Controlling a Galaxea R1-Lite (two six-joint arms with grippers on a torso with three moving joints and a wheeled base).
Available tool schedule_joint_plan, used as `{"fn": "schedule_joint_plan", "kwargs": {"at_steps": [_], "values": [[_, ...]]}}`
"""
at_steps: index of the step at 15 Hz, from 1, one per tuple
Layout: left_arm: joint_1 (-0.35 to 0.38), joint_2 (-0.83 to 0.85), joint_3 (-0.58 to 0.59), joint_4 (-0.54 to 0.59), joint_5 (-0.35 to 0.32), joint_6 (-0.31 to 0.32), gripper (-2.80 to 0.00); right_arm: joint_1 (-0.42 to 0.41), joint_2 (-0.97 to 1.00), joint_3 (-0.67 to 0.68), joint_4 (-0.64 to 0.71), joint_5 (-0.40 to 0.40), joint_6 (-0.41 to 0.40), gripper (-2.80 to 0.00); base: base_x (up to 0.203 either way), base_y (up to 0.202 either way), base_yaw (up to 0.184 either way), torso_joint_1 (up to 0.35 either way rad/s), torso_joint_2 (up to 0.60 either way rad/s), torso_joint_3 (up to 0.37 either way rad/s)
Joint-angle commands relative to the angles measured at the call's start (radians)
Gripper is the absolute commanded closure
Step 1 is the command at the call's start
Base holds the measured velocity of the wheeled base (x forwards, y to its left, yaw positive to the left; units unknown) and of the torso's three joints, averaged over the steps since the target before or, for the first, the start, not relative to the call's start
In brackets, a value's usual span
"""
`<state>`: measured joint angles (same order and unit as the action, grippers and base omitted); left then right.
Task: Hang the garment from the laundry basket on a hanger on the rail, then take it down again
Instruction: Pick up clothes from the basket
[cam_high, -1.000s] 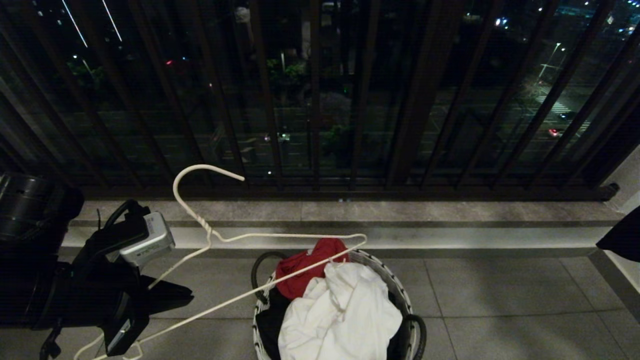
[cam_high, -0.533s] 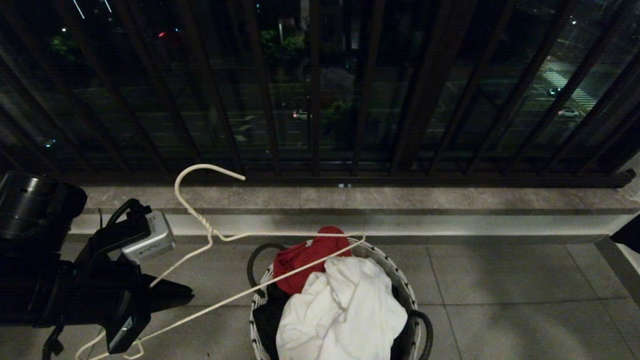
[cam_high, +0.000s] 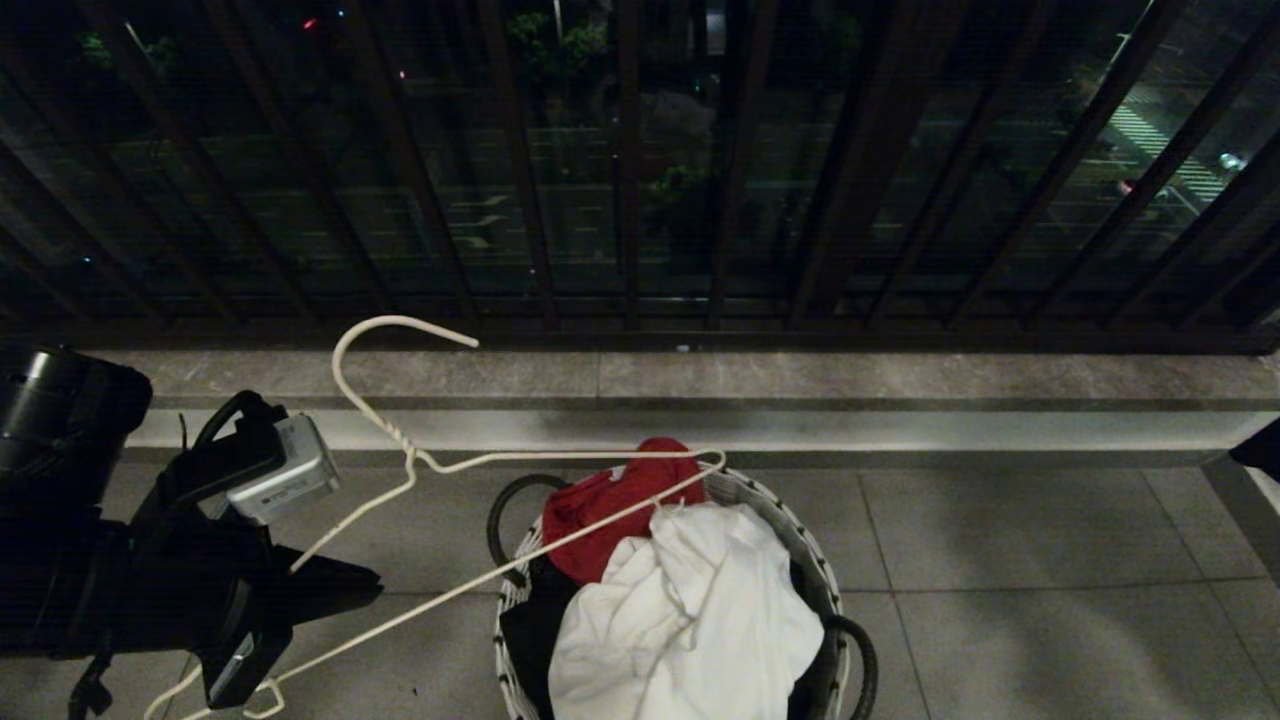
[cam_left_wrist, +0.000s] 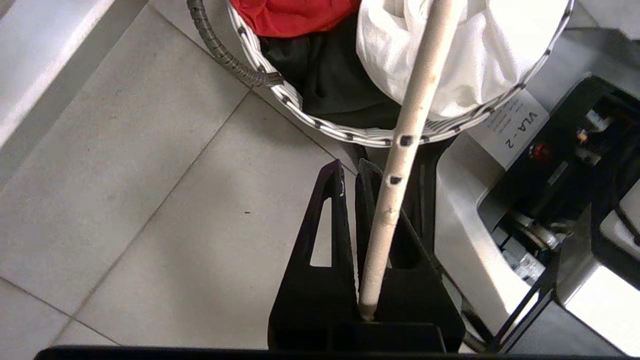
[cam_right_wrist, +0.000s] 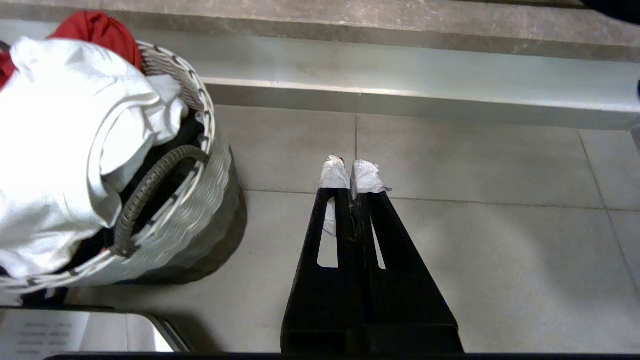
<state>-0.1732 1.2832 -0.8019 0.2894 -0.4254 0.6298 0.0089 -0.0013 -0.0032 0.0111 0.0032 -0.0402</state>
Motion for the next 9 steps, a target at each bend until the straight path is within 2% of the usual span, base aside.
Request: {"fn": "schedule_joint_plan", "kwargs": {"at_steps": [1,7,8,9], "values": [[0.0,-0.01,-0.003,-0.001,-0.003,-0.015,0.0,0.0,0.001,0.0,0.0,0.001,-0.004,0.0,0.0,0.0,0.0,0.0,0.0,0.0],[-0.002,-0.019,-0.014,-0.001,-0.004,-0.016,0.0,0.0,0.001,0.003,-0.002,0.002,-0.022,0.0,0.0,0.0,0.0,0.0,0.0,0.0],[-0.002,-0.03,-0.014,-0.001,-0.015,-0.02,0.0,0.0,0.001,0.0,0.0,0.0,-0.029,0.0,0.0,0.0,0.0,0.0,0.0,0.0],[-0.002,-0.047,-0.015,-0.001,-0.056,-0.032,0.0,0.0,0.001,-0.002,0.0,-0.005,-0.031,0.0,0.0,0.0,0.0,0.0,0.0,0.0]]}}
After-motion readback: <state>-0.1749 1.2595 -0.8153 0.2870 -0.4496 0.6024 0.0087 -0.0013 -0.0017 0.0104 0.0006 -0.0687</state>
